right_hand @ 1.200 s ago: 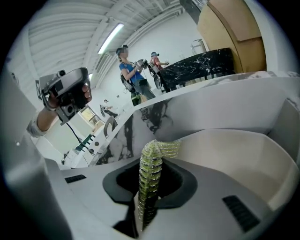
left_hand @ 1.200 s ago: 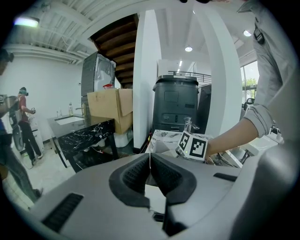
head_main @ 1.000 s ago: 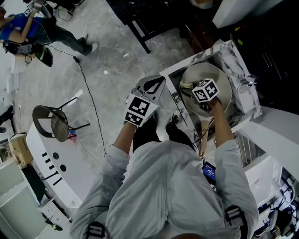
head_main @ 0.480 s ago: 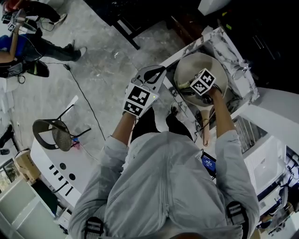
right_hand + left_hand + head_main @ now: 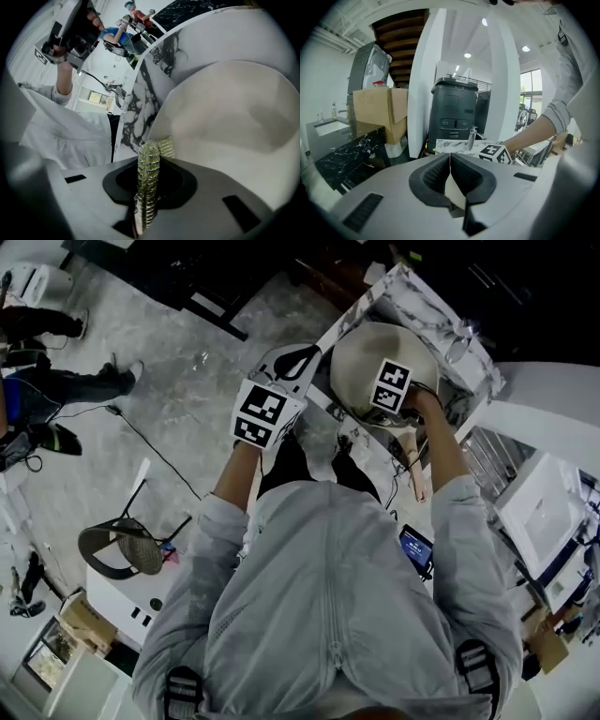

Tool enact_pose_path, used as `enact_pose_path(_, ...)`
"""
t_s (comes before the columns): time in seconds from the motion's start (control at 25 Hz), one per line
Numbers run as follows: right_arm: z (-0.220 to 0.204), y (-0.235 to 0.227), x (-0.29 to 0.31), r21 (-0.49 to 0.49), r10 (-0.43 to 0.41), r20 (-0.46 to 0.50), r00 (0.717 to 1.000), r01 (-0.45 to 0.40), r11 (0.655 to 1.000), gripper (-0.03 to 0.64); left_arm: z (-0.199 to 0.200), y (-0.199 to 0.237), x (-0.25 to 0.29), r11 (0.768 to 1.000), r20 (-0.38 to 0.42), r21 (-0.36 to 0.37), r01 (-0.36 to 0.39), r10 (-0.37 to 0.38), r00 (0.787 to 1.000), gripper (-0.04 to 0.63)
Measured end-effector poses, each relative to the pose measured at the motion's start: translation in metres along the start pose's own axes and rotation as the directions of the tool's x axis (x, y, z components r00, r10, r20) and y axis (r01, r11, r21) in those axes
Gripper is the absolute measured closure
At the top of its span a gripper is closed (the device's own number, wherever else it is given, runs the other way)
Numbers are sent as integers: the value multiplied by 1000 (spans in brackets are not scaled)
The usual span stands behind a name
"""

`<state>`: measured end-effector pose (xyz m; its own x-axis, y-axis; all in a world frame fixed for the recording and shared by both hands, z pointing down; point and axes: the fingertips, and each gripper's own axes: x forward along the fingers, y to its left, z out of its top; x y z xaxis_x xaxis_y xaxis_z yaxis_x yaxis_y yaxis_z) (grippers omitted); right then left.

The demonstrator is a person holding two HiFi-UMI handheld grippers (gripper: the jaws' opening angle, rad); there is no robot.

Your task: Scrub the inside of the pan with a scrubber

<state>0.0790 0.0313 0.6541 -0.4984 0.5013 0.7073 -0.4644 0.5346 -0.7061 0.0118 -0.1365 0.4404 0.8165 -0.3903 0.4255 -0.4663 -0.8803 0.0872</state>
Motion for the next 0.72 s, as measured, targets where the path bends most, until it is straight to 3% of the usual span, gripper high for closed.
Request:
enact_pose_path(0.16,-12,3,-5,45,-29,-18,999,30,999,534,3,-10,18,997,-8,11,78,-78,997,571)
enact_pose_path(0.44,-47,-14,-15,73,-142,-138,980,153,986,534,6,-31,46,983,-22,44,179,-178,984,571)
enact_pose_path(0.72,-67,-33,-28,115,-197,-196,961,222,968,534,7,-31,56,980,-28,36,198,-197,980,571)
